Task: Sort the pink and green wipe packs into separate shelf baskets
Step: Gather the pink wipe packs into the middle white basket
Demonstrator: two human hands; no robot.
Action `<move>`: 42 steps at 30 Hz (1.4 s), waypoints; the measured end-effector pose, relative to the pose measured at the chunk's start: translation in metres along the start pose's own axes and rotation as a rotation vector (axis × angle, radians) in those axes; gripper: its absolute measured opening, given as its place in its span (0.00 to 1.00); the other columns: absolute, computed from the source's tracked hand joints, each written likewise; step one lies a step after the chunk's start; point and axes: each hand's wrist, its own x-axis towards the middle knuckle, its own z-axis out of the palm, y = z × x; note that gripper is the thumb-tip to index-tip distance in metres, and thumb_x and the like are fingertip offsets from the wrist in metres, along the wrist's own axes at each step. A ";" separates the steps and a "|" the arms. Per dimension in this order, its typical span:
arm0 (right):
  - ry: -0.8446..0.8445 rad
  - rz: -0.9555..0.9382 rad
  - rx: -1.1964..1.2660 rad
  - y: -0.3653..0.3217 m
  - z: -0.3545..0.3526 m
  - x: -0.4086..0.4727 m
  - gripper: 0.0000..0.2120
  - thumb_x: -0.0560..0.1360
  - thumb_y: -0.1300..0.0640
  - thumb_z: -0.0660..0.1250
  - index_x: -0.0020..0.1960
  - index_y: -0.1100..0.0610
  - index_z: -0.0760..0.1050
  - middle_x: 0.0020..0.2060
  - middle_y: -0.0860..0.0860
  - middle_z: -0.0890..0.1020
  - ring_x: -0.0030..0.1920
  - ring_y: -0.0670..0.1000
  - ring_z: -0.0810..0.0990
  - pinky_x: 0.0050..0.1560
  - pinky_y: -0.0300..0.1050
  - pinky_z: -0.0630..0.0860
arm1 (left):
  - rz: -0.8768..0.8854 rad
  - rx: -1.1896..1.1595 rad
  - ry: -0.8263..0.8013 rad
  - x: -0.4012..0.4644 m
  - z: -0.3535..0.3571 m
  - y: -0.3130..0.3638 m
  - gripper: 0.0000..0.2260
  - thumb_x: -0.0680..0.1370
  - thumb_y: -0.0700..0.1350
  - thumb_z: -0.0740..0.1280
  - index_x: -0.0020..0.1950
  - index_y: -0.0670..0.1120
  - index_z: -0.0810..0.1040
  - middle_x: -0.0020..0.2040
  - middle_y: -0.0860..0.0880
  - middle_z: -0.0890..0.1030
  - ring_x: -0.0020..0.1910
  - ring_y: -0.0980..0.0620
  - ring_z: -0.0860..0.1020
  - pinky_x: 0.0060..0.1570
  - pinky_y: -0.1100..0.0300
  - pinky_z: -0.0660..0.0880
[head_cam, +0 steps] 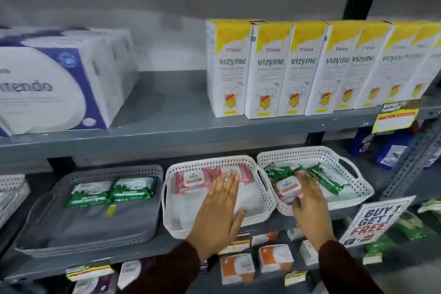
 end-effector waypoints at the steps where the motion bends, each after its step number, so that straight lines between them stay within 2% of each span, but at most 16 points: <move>1: -0.038 0.007 -0.003 0.014 0.001 0.009 0.34 0.71 0.68 0.71 0.75 0.57 0.65 0.72 0.59 0.71 0.67 0.61 0.75 0.65 0.59 0.75 | -0.012 0.001 -0.035 0.004 0.013 0.008 0.30 0.83 0.55 0.50 0.78 0.45 0.40 0.79 0.48 0.42 0.77 0.51 0.38 0.76 0.49 0.46; 3: -0.155 0.039 -0.014 0.028 -0.001 0.024 0.34 0.70 0.68 0.72 0.73 0.56 0.68 0.70 0.57 0.74 0.62 0.59 0.79 0.63 0.56 0.76 | -0.024 0.000 -0.088 0.010 0.036 0.019 0.30 0.83 0.55 0.50 0.79 0.45 0.41 0.79 0.49 0.43 0.76 0.53 0.38 0.75 0.50 0.44; 6: -0.368 0.002 -0.030 0.040 0.000 0.059 0.35 0.68 0.67 0.73 0.72 0.51 0.69 0.70 0.54 0.74 0.63 0.56 0.78 0.66 0.56 0.73 | -0.073 -0.003 -0.207 0.020 0.076 0.034 0.30 0.83 0.57 0.49 0.79 0.46 0.42 0.79 0.50 0.44 0.76 0.53 0.38 0.75 0.50 0.43; 9: -0.543 -0.049 -0.089 0.051 0.004 0.090 0.35 0.67 0.64 0.74 0.71 0.48 0.71 0.71 0.50 0.73 0.67 0.54 0.74 0.70 0.55 0.66 | -0.099 0.045 -0.284 0.022 0.099 0.045 0.30 0.82 0.58 0.51 0.79 0.43 0.51 0.79 0.48 0.51 0.77 0.47 0.49 0.72 0.52 0.45; 11: -0.565 -0.051 -0.143 0.054 0.006 0.102 0.33 0.66 0.63 0.75 0.69 0.47 0.73 0.65 0.51 0.79 0.58 0.52 0.80 0.61 0.48 0.72 | -0.109 0.089 -0.316 0.019 0.103 0.051 0.29 0.80 0.58 0.54 0.76 0.42 0.61 0.76 0.46 0.62 0.75 0.45 0.59 0.70 0.51 0.49; 13: -0.613 -0.068 -0.178 0.053 0.007 0.113 0.30 0.65 0.62 0.74 0.65 0.46 0.74 0.58 0.50 0.83 0.48 0.50 0.81 0.49 0.44 0.75 | -0.136 0.138 -0.278 0.020 0.105 0.055 0.28 0.79 0.58 0.55 0.74 0.43 0.65 0.74 0.46 0.67 0.74 0.46 0.63 0.69 0.52 0.51; 17: -0.712 -0.052 -0.282 0.047 0.008 0.124 0.32 0.64 0.57 0.74 0.67 0.47 0.73 0.59 0.51 0.81 0.53 0.52 0.81 0.52 0.44 0.77 | -0.155 0.155 -0.246 0.017 0.107 0.048 0.28 0.82 0.58 0.53 0.76 0.43 0.60 0.76 0.47 0.63 0.76 0.47 0.58 0.70 0.52 0.49; 19: -0.758 -0.018 -0.269 0.047 0.006 0.127 0.33 0.59 0.55 0.75 0.64 0.49 0.76 0.57 0.52 0.82 0.50 0.52 0.82 0.52 0.45 0.79 | -0.168 0.137 -0.240 0.013 0.107 0.045 0.28 0.82 0.59 0.48 0.77 0.44 0.57 0.77 0.48 0.59 0.77 0.47 0.54 0.71 0.52 0.48; 22: -0.721 -0.015 -0.303 0.046 -0.012 0.129 0.27 0.53 0.48 0.76 0.52 0.49 0.79 0.45 0.48 0.81 0.42 0.49 0.81 0.45 0.44 0.80 | -0.244 0.132 -0.235 0.009 0.105 0.039 0.28 0.82 0.60 0.48 0.78 0.45 0.57 0.77 0.49 0.58 0.77 0.48 0.54 0.71 0.54 0.47; 25: -0.570 0.021 -0.293 0.040 -0.038 0.130 0.26 0.55 0.41 0.75 0.49 0.48 0.75 0.42 0.47 0.77 0.39 0.48 0.79 0.43 0.44 0.79 | -0.306 0.156 -0.237 0.003 0.102 0.032 0.28 0.82 0.59 0.49 0.78 0.46 0.55 0.78 0.50 0.55 0.77 0.49 0.51 0.72 0.54 0.46; 28: -0.448 0.050 -0.047 0.014 -0.054 0.120 0.26 0.57 0.40 0.78 0.49 0.48 0.72 0.40 0.47 0.80 0.34 0.47 0.82 0.33 0.42 0.78 | -0.349 0.190 -0.245 -0.005 0.097 0.026 0.29 0.82 0.60 0.45 0.79 0.45 0.51 0.79 0.49 0.52 0.77 0.48 0.47 0.71 0.52 0.46; 30: -0.483 0.084 0.216 -0.013 -0.041 0.107 0.24 0.60 0.44 0.81 0.47 0.49 0.71 0.38 0.48 0.83 0.30 0.46 0.84 0.27 0.42 0.77 | -0.396 0.200 -0.236 -0.011 0.093 0.022 0.30 0.82 0.60 0.44 0.79 0.44 0.50 0.79 0.48 0.51 0.78 0.47 0.46 0.71 0.51 0.47; 33: -0.580 0.150 0.487 -0.051 0.004 0.088 0.25 0.60 0.47 0.81 0.46 0.53 0.70 0.36 0.55 0.84 0.30 0.50 0.86 0.31 0.49 0.83 | -0.442 0.192 -0.218 -0.020 0.089 0.016 0.30 0.82 0.60 0.46 0.79 0.44 0.49 0.79 0.48 0.51 0.77 0.49 0.43 0.72 0.52 0.44; 37: -0.609 0.185 0.368 -0.072 0.069 0.073 0.19 0.66 0.45 0.78 0.41 0.53 0.70 0.32 0.50 0.82 0.26 0.40 0.80 0.28 0.34 0.78 | -0.438 0.188 -0.229 -0.024 0.086 0.010 0.30 0.82 0.62 0.47 0.79 0.46 0.48 0.79 0.49 0.48 0.77 0.51 0.40 0.73 0.53 0.41; 39: -0.573 0.191 0.282 -0.071 0.094 0.067 0.22 0.64 0.41 0.78 0.44 0.55 0.74 0.39 0.52 0.84 0.34 0.47 0.83 0.36 0.42 0.82 | -0.433 0.183 -0.240 -0.025 0.085 0.010 0.30 0.82 0.63 0.45 0.79 0.46 0.48 0.79 0.50 0.47 0.77 0.51 0.40 0.72 0.53 0.40; 42: -0.595 0.159 0.236 -0.059 0.121 0.069 0.27 0.63 0.38 0.78 0.52 0.56 0.76 0.45 0.53 0.83 0.43 0.52 0.83 0.45 0.46 0.82 | -0.457 0.182 -0.260 -0.024 0.084 0.013 0.31 0.82 0.63 0.45 0.78 0.46 0.54 0.78 0.49 0.52 0.77 0.47 0.48 0.71 0.52 0.43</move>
